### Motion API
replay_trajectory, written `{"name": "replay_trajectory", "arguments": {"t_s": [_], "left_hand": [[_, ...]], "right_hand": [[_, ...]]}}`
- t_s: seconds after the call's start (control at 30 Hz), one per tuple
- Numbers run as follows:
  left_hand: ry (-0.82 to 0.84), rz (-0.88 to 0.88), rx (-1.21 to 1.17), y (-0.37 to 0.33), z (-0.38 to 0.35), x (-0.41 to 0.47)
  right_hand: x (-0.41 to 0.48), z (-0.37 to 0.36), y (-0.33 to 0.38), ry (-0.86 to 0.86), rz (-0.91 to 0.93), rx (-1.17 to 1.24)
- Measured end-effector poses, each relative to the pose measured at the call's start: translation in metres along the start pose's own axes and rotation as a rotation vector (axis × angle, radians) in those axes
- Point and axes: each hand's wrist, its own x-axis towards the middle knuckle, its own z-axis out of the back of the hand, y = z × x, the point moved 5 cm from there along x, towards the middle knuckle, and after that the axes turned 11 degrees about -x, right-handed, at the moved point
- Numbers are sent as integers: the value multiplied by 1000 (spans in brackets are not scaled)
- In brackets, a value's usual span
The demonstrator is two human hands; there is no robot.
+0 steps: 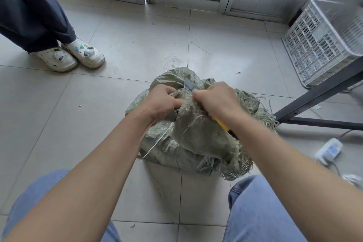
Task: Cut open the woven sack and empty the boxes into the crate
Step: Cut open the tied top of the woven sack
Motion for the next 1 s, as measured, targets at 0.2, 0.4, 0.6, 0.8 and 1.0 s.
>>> {"name": "replay_trajectory", "arguments": {"t_s": [0.2,0.4,0.6,0.8,1.0], "left_hand": [[31,73,22,32,-14,-13],[-1,-52,1,-6,2,-6],[-170,-198,-49,-15,16,-1],[-321,-342,-184,-39,37,3],[-478,-424,-388,-64,45,8]], "right_hand": [[24,48,1,146,-202,397],[19,29,-39,220,-266,289],[26,26,-64,89,-271,260],[27,26,-62,34,-194,273],[25,24,-44,37,-123,381]]}}
